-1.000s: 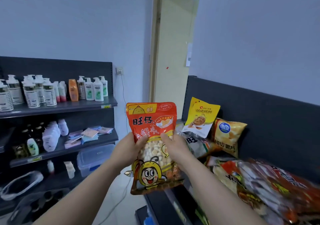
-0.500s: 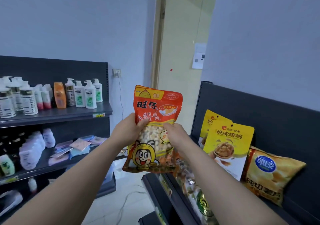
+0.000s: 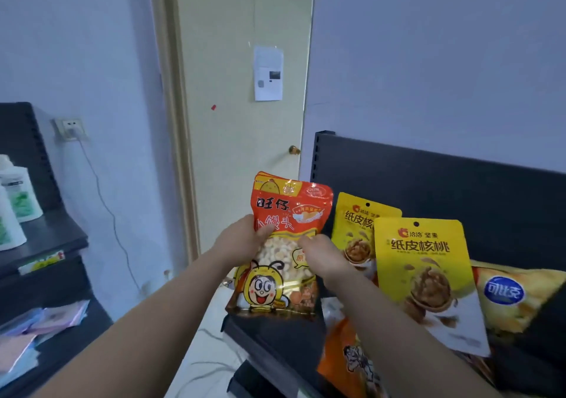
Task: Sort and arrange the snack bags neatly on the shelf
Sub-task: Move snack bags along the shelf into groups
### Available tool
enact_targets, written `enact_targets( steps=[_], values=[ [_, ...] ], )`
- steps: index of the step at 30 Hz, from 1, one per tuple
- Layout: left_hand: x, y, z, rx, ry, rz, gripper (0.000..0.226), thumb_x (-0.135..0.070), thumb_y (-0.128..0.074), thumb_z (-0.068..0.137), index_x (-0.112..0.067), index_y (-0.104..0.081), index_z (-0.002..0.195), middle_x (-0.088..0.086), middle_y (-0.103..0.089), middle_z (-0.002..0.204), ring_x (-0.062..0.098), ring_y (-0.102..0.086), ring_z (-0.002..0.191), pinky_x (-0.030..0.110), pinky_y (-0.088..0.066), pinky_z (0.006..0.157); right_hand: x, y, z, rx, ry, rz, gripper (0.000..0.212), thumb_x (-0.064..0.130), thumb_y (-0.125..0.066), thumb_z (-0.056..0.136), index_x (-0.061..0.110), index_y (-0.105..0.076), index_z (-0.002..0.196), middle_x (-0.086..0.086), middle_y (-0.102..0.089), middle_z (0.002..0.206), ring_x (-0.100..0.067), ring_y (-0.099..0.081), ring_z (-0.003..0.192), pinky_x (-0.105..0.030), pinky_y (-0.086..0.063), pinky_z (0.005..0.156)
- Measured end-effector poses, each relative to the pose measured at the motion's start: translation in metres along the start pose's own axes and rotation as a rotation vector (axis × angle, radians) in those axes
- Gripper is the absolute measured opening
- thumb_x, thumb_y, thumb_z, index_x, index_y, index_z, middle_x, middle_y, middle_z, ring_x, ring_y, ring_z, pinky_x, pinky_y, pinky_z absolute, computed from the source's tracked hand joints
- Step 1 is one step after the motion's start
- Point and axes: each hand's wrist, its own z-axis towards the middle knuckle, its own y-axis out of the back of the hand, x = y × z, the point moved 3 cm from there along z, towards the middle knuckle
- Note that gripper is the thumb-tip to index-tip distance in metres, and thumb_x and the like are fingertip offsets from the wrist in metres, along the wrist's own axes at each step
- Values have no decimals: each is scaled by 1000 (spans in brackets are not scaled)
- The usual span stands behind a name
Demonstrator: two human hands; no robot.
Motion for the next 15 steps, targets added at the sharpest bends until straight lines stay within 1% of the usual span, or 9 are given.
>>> enact_targets(
  steps=[2,3,5,6,8,10,11,13,15],
  values=[
    [5,-19,18,81,-36,-44,36,-49,-43,99,-17,-56,109,2,-69,98,21,-65,86,37,-52,80,-7,0,10,-75,-56,-48,22,17,-39,100,9,-44,79,-6,-40,69,-19,-39,60,-31,-25,53],
    [7,-29,24,126,-49,-67,35,-49,-43,99,-18,-56,108,3,-69,96,21,-65,84,35,-51,77,-12,0,17,-77,-91,-97,16,12,-38,100,7,-51,92,-10,-51,81,-22,-50,71,-31,-33,57],
    [11,-51,34,209,-80,-113,34,-47,-42,99,-18,-58,106,3,-70,95,20,-65,82,34,-50,76,-25,0,28,-73,-137,-250,27,4,-34,100,1,-52,121,-16,-57,107,-28,-56,98,-34,-43,72],
    [12,-62,38,243,-95,-136,34,-48,-42,99,-18,-58,108,3,-70,99,20,-66,85,34,-50,79,-30,1,29,-71,-135,-267,31,3,-34,101,-1,-51,126,-13,-57,101,-25,-56,97,-33,-44,74],
    [12,-80,43,315,-80,-207,32,-48,-41,100,-23,-55,113,0,-68,105,19,-64,93,35,-49,86,-39,4,36,-67,-188,-188,33,8,-40,99,-4,-54,127,-4,-53,84,-18,-55,81,-25,-41,64],
    [15,-95,46,411,-50,-286,30,-47,-41,100,-25,-51,118,-4,-64,106,17,-61,99,36,-47,92,-45,10,45,-182,-197,-137,36,9,-48,95,-3,-52,129,-11,-62,105,-25,-61,95,-23,-43,65],
    [16,-100,47,454,-59,-314,33,-49,-43,98,-26,-49,121,-6,-64,109,17,-61,102,39,-47,96,-49,12,49,-227,-211,-160,42,9,-51,93,-2,-46,133,-16,-59,121,-30,-60,108,-27,-47,71],
    [22,-106,50,527,-93,-354,45,-53,-50,94,-29,-43,131,-7,-65,115,16,-62,107,45,-48,99,-51,15,52,-303,-213,-261,61,10,-54,91,5,-23,143,-19,-44,139,-34,-52,118,-36,-49,85],
    [24,-108,52,595,-113,-404,56,-54,-57,90,-33,-34,136,-9,-63,116,12,-62,104,37,-52,91,-50,17,52,-300,-172,-382,73,9,-56,91,13,-12,148,-19,-25,147,-37,-42,127,-41,-43,96]
  ],
)
